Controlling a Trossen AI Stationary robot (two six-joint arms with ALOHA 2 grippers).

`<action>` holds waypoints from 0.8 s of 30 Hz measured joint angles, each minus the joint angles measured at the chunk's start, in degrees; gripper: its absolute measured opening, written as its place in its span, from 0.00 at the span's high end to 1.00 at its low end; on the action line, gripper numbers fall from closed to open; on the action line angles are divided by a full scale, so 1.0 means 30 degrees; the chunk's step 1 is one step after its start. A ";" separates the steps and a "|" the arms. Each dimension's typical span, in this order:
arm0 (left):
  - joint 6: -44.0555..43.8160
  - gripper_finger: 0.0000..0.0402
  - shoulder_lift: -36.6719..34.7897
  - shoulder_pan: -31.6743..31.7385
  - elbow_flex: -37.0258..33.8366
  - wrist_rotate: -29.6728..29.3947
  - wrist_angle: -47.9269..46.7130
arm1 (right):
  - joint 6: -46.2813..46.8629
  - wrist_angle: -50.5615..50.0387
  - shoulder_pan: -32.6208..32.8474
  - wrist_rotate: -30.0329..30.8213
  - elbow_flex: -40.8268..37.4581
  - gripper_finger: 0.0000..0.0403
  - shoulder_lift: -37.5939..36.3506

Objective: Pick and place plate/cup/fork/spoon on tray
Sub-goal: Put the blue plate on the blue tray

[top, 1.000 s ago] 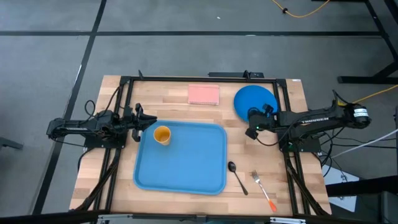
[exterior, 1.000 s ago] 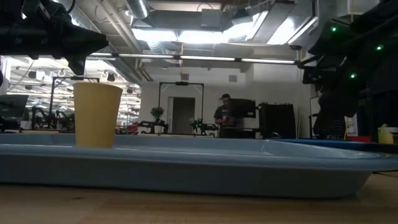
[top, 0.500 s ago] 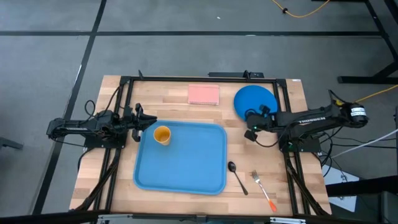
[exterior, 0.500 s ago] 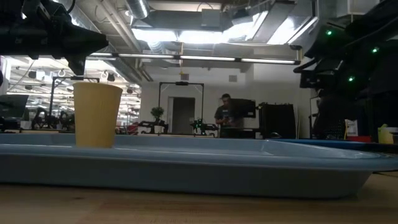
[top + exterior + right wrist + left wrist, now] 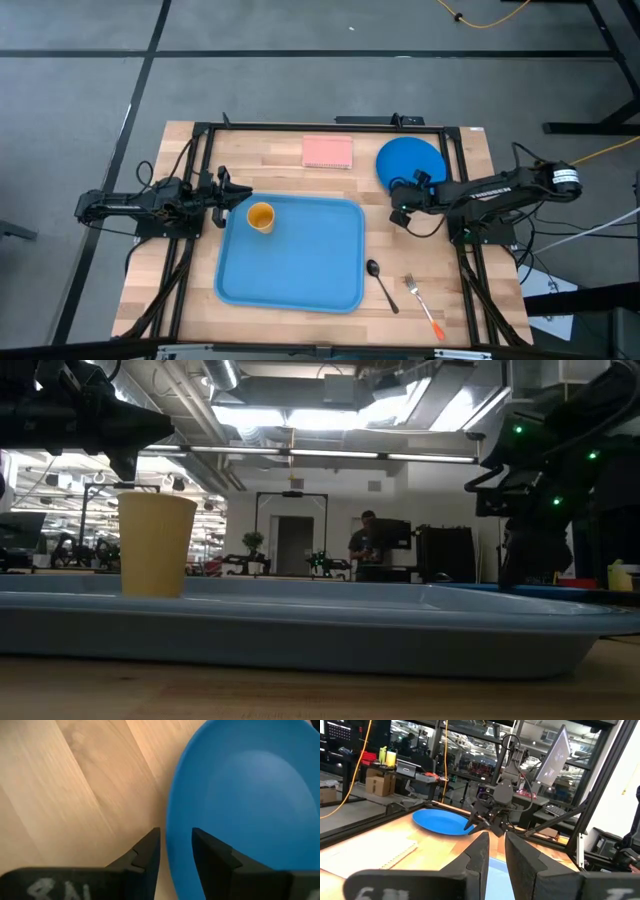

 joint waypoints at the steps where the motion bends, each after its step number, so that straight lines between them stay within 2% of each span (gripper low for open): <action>1: 0.0000 0.86 -0.0001 0.0000 0.0000 0.0000 0.0002 | -0.0062 0.0000 -0.0004 0.0081 0.0000 0.71 0.0152; 12: 0.0000 0.86 0.0000 0.0007 0.0000 0.0000 -0.0005 | -0.0263 0.1125 -0.0015 0.1371 0.0007 0.73 0.1891; 15: 0.0000 0.86 0.0000 0.0001 0.0000 0.0000 -0.0005 | 0.0411 0.1377 -0.0007 0.1602 0.0007 0.80 0.2000; 19: 0.0000 0.86 -0.0001 0.0001 0.0000 -0.0001 -0.0001 | 0.1000 0.1428 0.0005 0.1850 0.0015 0.95 0.1993; 24: 0.0000 0.86 0.0000 0.0007 -0.0003 0.0000 -0.0003 | 0.1094 0.1469 0.0775 0.1964 0.0524 0.98 0.1985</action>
